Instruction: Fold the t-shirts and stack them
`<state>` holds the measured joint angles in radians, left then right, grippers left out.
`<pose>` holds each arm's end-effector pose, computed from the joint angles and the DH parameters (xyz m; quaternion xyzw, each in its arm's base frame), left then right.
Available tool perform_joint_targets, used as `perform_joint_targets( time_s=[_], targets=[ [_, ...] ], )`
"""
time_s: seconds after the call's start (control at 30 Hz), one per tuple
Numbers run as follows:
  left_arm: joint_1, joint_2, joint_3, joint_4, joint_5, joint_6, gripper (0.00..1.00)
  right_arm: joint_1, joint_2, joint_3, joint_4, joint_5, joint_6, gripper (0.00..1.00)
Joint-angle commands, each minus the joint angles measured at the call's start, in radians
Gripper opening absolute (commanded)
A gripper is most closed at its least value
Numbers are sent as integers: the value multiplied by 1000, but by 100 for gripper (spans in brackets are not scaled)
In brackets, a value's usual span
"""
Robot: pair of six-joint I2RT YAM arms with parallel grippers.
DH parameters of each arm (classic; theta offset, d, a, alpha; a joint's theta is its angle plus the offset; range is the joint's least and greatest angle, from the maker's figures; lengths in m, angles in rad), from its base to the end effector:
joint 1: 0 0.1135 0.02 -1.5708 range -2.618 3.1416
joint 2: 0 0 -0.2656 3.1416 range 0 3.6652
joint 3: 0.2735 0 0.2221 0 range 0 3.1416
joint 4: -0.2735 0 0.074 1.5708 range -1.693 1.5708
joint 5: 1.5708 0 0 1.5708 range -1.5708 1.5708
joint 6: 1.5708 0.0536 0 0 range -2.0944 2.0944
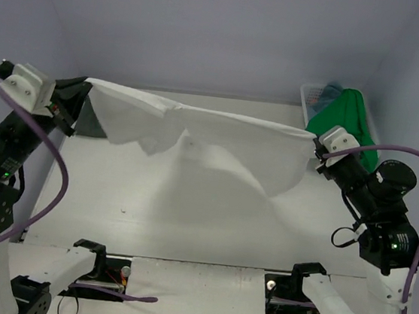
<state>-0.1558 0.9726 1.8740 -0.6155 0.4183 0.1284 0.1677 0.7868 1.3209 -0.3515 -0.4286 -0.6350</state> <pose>0.0698 -0.0330 0.5726 0.2476 0.5566 -0.1351 0.7814 0.1015 0.0398 0.4844 -0.3947 0.5115 -0.0415 0.7621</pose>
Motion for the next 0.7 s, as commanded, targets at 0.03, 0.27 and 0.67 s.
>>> perform_joint_targets(
  time_s=[0.03,0.27,0.67],
  targets=[
    [4,-9,107,-55,-9,24,0,3,-26,58,-38,-3,-5,0],
    [7,1,195,-66,-3,-18,0,3,-37,49,-38,-21,12,0],
    [9,72,-343,183,-102,135,0,3,117,-239,57,-56,-107,0]
  ],
)
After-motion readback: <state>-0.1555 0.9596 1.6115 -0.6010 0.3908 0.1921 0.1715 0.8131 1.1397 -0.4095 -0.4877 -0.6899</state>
